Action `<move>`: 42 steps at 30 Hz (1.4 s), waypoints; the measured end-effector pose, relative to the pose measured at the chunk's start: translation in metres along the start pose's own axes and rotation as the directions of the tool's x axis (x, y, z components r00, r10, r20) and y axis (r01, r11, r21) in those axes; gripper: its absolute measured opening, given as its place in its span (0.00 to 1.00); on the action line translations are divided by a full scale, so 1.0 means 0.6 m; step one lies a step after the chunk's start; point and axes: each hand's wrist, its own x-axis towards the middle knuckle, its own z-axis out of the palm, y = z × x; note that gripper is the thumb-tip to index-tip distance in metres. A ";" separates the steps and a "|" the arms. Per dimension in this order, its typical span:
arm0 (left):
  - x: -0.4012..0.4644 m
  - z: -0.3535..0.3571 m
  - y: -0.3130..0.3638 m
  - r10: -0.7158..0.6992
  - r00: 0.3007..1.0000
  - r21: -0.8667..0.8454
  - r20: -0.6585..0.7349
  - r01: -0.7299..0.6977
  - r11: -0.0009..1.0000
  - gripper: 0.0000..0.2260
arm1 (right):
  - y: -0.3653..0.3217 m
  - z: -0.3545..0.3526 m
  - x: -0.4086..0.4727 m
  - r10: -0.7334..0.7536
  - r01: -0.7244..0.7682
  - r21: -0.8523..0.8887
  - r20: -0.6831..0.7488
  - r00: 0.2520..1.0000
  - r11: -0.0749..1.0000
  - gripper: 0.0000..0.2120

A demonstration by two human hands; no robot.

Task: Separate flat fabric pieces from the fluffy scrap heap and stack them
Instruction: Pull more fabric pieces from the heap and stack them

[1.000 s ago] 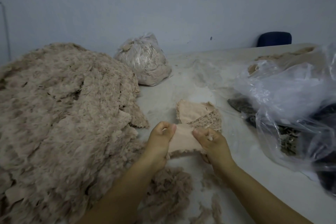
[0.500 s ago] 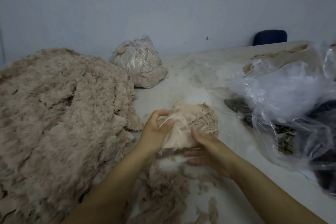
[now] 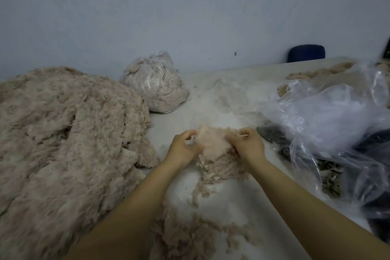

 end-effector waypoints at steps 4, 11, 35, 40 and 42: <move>-0.008 -0.007 -0.062 -0.065 0.998 0.092 -0.010 0.066 0.994 0.20 | 0.041 -0.005 -0.046 -0.212 0.200 -0.092 -0.150 0.966 0.976 0.09; -0.055 -0.026 -0.106 0.005 0.991 0.226 0.132 -0.035 0.973 0.10 | 0.106 0.044 -0.159 -0.474 0.784 -0.141 0.727 0.497 0.605 0.15; -0.164 -0.089 -0.085 0.187 0.921 0.263 0.341 -0.284 0.922 0.07 | 0.017 0.007 -0.116 -0.435 0.483 -0.538 0.225 0.872 0.691 0.14; -0.143 -0.024 -0.048 0.071 0.951 -0.112 0.301 -0.038 0.993 0.09 | 0.007 0.007 -0.066 -0.404 0.451 -0.615 0.224 0.887 0.647 0.10; -0.137 -0.002 -0.031 -0.004 0.955 -0.311 0.297 0.101 0.945 0.15 | 0.001 0.006 -0.072 -0.455 0.461 -0.569 0.164 0.875 0.681 0.11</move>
